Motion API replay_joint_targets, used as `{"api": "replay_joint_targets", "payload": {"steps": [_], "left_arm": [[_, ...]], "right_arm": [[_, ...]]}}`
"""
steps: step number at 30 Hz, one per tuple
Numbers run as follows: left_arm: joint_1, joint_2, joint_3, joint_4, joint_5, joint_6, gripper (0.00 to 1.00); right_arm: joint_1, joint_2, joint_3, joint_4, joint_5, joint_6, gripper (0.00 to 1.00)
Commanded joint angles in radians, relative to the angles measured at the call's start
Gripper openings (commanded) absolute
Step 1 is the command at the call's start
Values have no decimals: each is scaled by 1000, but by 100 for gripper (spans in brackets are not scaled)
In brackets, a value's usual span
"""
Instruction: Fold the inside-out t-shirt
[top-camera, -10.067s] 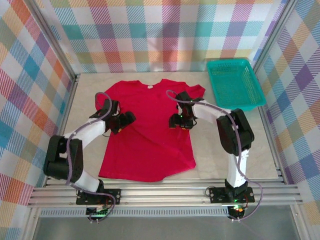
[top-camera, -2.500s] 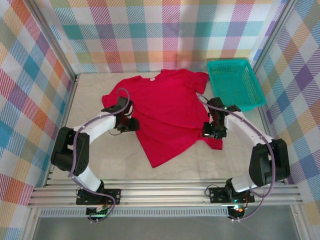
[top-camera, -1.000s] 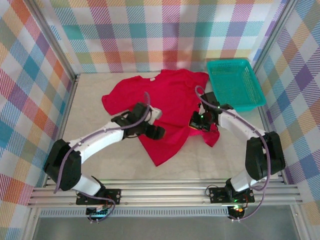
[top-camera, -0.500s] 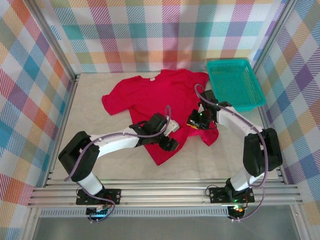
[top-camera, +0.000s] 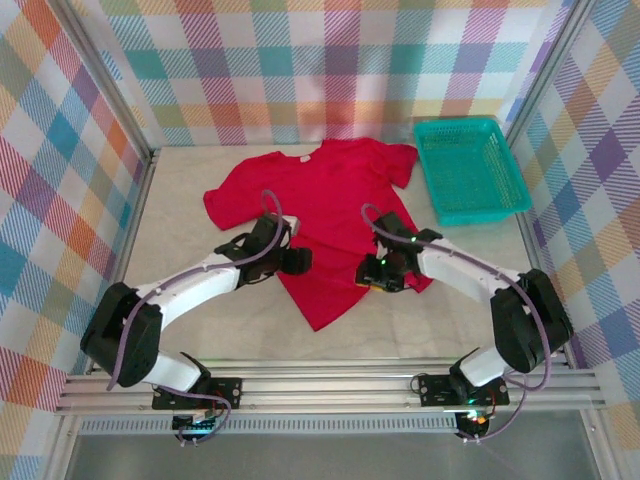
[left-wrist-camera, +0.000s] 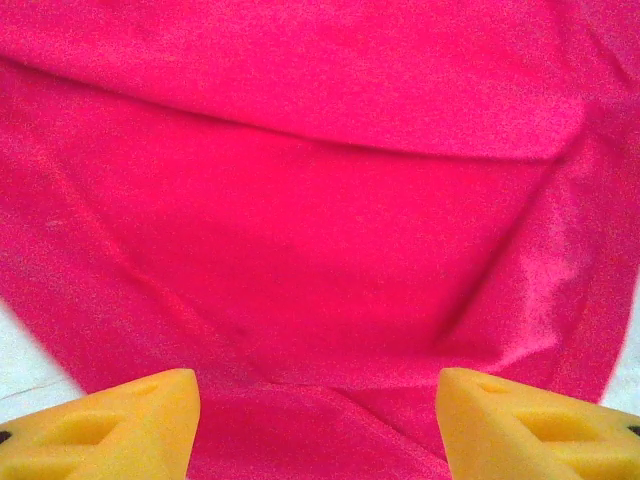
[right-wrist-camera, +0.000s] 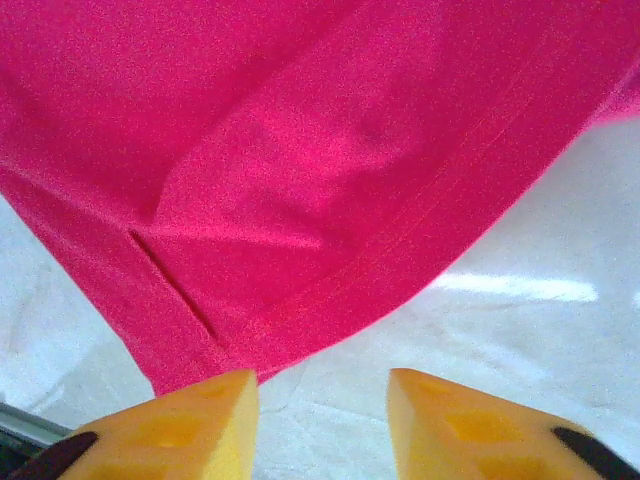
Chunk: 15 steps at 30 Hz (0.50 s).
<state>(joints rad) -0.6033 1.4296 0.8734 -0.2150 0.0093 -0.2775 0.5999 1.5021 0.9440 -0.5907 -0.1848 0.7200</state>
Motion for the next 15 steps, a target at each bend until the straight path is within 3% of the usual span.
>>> {"api": "replay_joint_targets", "payload": {"steps": [1, 7, 15], "left_arm": [[22, -40, -35, -40, -92, -106, 64], [23, -70, -50, -44, -91, -104, 64], [28, -57, -35, -43, -78, -95, 64]], "right_arm": [[36, 26, -39, 90, -11, 124, 33], [40, 48, -90, 186, -21, 212, 34], [40, 74, -93, 175, 22, 223, 34]]}}
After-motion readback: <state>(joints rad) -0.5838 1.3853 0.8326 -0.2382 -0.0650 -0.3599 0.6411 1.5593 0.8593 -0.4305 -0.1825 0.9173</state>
